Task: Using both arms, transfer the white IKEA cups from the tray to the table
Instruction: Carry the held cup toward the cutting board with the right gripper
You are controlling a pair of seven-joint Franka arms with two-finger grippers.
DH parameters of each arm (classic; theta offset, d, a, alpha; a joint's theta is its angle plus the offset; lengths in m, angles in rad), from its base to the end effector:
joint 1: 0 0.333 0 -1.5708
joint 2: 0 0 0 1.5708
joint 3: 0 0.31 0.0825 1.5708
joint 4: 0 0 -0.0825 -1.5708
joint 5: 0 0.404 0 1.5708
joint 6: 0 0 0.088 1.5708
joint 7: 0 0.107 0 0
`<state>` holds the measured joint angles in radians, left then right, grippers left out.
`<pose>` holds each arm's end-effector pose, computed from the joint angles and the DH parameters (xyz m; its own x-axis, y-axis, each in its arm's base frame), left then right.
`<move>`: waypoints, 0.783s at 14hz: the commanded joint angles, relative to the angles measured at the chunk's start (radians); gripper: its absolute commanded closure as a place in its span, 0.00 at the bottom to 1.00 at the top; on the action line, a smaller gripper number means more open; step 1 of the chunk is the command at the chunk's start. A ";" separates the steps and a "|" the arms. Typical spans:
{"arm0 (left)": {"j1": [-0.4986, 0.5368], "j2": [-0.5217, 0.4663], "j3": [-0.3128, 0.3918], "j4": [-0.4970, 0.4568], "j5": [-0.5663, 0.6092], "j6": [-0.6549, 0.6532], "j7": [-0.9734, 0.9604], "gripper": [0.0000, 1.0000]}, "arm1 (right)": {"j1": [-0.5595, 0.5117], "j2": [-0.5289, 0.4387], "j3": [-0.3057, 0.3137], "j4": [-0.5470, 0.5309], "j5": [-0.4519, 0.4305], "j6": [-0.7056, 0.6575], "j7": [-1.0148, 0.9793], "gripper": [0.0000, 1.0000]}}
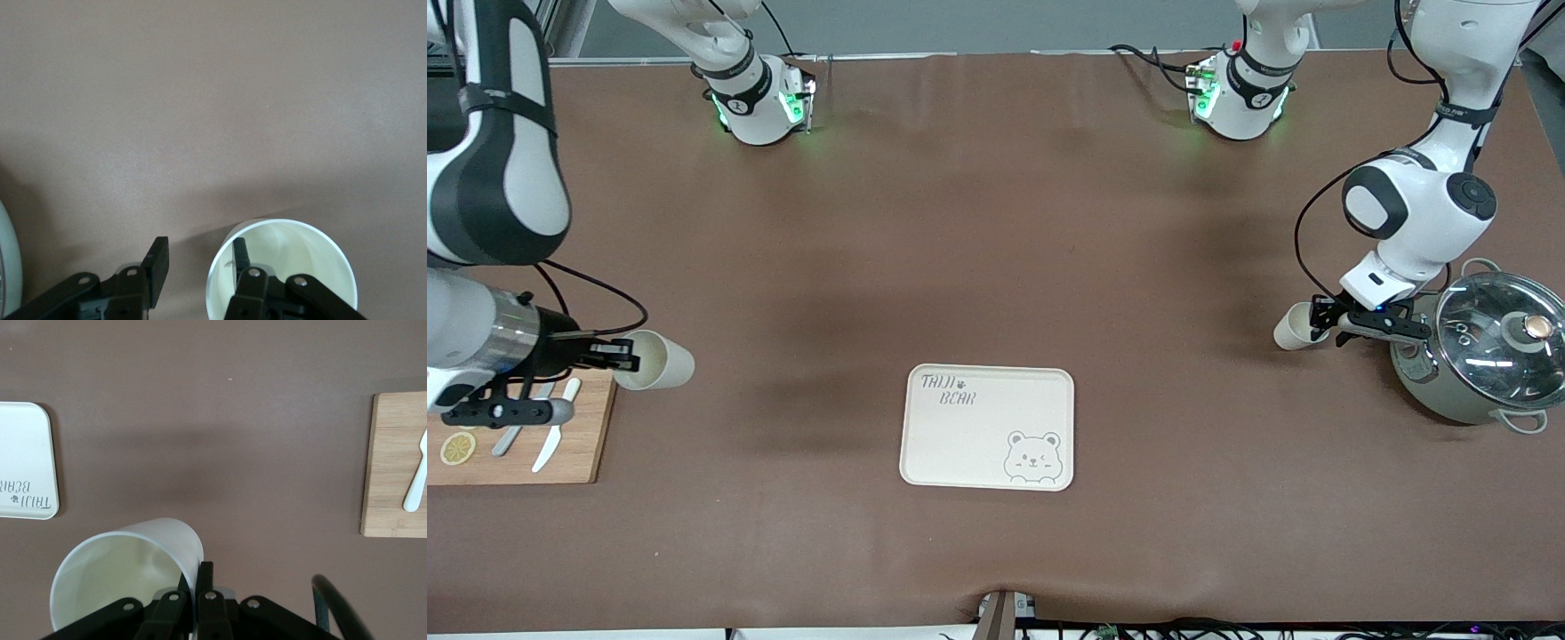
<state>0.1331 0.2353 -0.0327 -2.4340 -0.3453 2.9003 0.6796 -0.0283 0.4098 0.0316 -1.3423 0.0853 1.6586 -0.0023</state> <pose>0.5122 0.0715 0.2073 0.9360 -0.2404 0.2572 -0.2486 -0.9686 -0.0006 0.6891 0.0071 0.4786 0.9956 -0.0033 -0.0934 -0.0124 -0.9953 -0.0966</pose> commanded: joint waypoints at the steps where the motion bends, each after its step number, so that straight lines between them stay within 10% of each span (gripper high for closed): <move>1: 0.003 -0.047 -0.004 -0.033 -0.024 -0.007 0.018 0.46 | -0.047 0.004 0.014 -0.029 0.028 0.035 -0.074 1.00; 4: 0.003 -0.063 -0.004 -0.049 -0.024 -0.009 0.017 0.31 | -0.062 0.001 0.014 -0.133 0.028 0.145 -0.110 1.00; 11: 0.005 -0.103 -0.004 -0.086 -0.024 -0.009 0.015 0.30 | -0.065 0.003 0.011 -0.287 0.016 0.394 -0.133 1.00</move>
<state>0.1334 0.1708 -0.0327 -2.4920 -0.3453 2.8996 0.6795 -0.0775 0.4313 0.0309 -1.5769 0.0923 2.0018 -0.1137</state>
